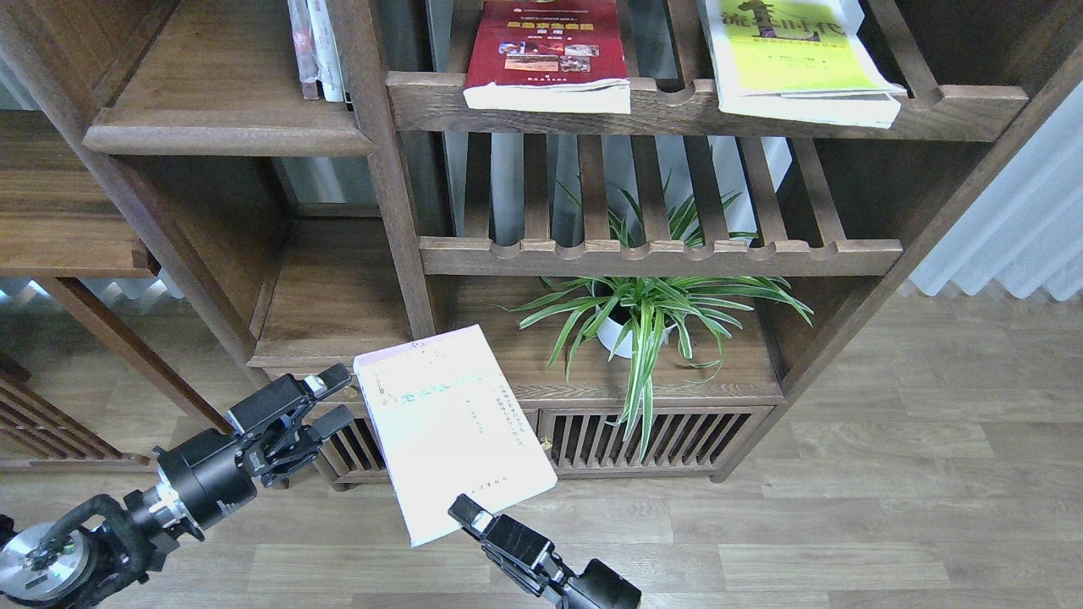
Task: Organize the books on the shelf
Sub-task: 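Grasp the white book's edge with the left gripper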
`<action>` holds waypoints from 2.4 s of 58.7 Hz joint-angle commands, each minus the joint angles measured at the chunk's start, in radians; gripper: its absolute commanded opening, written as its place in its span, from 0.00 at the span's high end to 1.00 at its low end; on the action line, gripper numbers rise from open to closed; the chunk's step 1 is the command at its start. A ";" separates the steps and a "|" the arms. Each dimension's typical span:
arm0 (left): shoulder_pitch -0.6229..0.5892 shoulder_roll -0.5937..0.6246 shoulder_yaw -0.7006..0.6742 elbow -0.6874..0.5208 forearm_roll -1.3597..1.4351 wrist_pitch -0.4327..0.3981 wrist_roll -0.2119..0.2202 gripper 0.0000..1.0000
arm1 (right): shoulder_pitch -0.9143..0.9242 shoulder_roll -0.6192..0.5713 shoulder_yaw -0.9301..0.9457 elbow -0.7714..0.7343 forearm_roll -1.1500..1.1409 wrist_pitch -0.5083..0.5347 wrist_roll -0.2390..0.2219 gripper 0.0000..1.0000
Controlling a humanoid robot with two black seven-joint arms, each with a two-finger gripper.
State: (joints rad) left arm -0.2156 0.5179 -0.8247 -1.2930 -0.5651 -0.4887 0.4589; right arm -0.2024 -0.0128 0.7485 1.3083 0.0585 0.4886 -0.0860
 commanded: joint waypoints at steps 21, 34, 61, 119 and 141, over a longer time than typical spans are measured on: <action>-0.019 -0.095 0.027 0.043 0.002 0.000 0.000 0.05 | 0.000 0.004 0.002 0.000 0.000 0.000 0.000 0.95; -0.018 -0.093 0.038 0.047 0.002 0.000 0.000 0.09 | 0.005 0.002 0.002 -0.001 0.000 0.000 0.000 0.95; -0.070 -0.122 0.082 0.046 0.005 0.000 0.001 0.50 | 0.003 -0.004 0.002 0.000 0.001 0.000 0.000 0.95; -0.065 -0.122 0.096 0.046 0.054 0.000 0.003 0.94 | 0.005 -0.004 0.028 -0.007 0.014 0.000 0.012 0.88; -0.033 -0.121 0.038 0.047 0.092 0.000 -0.002 0.95 | 0.066 -0.058 0.081 -0.082 0.007 0.000 0.018 0.12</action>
State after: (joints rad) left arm -0.2646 0.3966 -0.7599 -1.2466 -0.5052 -0.4887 0.4605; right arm -0.1784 -0.0422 0.7885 1.2904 0.0605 0.4886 -0.0725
